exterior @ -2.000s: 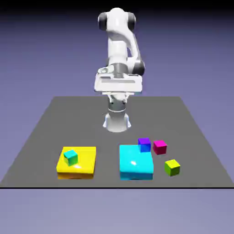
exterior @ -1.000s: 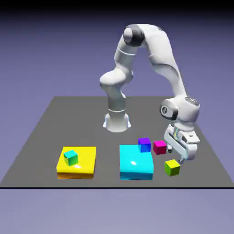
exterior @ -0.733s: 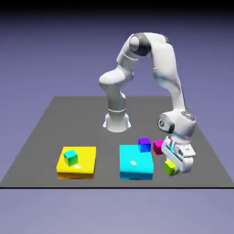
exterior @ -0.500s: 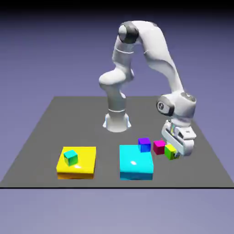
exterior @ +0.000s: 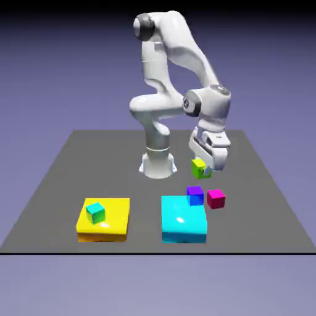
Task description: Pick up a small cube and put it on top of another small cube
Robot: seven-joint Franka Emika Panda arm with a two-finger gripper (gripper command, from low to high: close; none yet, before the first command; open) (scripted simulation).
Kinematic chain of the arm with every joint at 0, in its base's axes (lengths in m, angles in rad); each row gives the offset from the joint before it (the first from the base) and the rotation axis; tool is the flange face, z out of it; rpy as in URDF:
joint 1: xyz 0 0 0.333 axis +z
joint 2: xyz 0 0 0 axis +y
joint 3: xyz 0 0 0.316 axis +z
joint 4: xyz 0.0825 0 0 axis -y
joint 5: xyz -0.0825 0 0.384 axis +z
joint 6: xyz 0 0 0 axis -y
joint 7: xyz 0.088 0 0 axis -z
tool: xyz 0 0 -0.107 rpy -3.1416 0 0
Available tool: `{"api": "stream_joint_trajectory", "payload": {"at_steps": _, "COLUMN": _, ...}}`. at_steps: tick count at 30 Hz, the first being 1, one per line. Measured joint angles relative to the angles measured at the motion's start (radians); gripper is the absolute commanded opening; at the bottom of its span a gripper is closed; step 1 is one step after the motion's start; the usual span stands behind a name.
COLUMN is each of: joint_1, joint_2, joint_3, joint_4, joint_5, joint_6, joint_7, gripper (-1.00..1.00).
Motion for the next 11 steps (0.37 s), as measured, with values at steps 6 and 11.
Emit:
{"api": "stream_joint_trajectory", "payload": {"at_steps": 6, "joint_1": -0.041, "joint_2": 0.168, "joint_3": 0.003, "joint_4": -0.051, "joint_5": -0.098, "joint_6": 0.216, "joint_7": 0.072, "gripper": 1.0}}
{"api": "stream_joint_trajectory", "payload": {"at_steps": 11, "joint_1": -0.008, "joint_2": 0.032, "joint_3": 0.001, "joint_4": -0.01, "joint_5": -0.019, "joint_6": 0.043, "joint_7": 0.014, "gripper": 1.0}}
